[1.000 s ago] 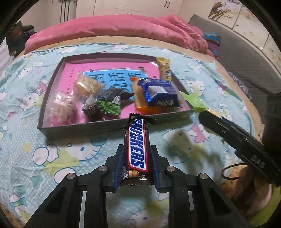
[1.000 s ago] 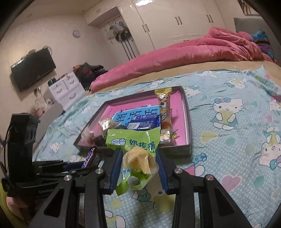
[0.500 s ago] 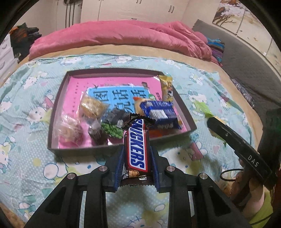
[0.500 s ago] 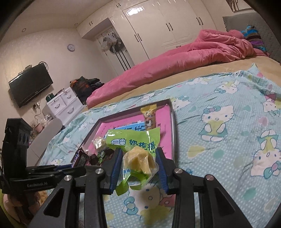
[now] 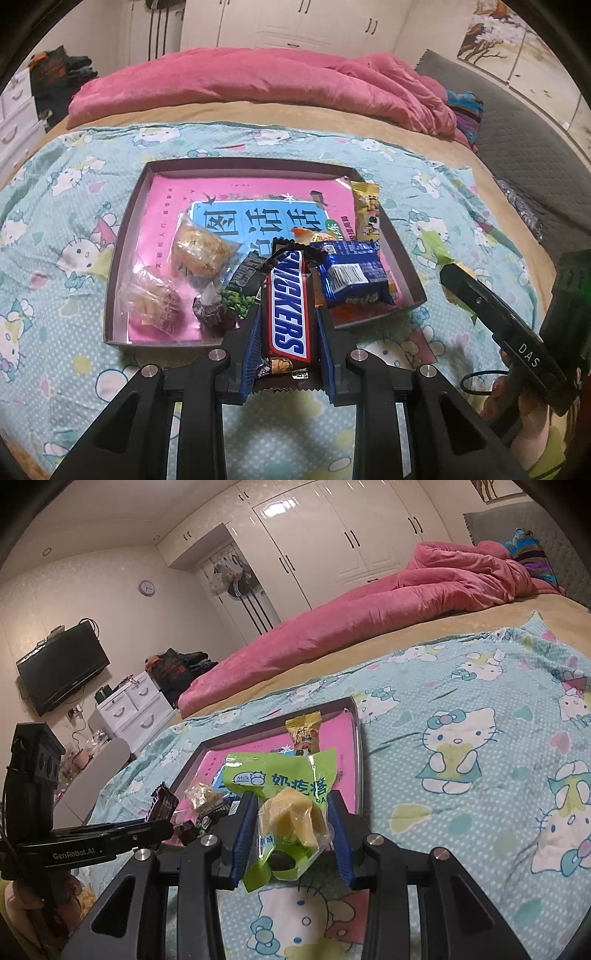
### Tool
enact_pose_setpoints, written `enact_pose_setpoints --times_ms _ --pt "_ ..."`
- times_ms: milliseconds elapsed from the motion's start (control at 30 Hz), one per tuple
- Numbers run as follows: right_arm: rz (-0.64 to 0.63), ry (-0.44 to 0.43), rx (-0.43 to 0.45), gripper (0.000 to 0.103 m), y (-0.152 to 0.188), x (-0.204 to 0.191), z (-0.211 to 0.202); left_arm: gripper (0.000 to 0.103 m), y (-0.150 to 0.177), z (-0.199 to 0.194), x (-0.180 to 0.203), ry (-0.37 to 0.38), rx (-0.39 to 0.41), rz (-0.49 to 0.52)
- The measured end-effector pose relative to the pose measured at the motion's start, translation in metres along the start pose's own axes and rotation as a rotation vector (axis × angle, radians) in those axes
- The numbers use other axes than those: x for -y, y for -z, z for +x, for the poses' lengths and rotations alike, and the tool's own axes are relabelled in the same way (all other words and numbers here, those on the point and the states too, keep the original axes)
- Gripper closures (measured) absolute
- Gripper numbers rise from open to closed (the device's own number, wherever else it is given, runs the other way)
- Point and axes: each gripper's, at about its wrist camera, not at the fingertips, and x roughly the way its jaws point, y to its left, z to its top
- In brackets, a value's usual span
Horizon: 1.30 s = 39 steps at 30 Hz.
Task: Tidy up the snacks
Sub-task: 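Carry the green bag with the right tool over the tray while the left tool carries the Snickers there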
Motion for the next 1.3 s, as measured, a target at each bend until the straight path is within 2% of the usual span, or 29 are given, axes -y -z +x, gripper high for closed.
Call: enact_pose_setpoints --times_ms 700,967,1300 --pt "-0.025 0.017 0.029 0.064 -0.015 -0.001 0.017 0.074 -0.009 0.022 0.008 -0.023 -0.015 0.006" --pt "-0.038 0.055 0.01 0.064 -0.016 0.001 0.036 0.074 -0.011 0.035 0.004 -0.037 -0.034 -0.008" --pt "-0.041 0.051 0.009 0.064 -0.014 0.0 0.039 0.074 -0.015 0.045 0.004 -0.041 -0.038 -0.015"
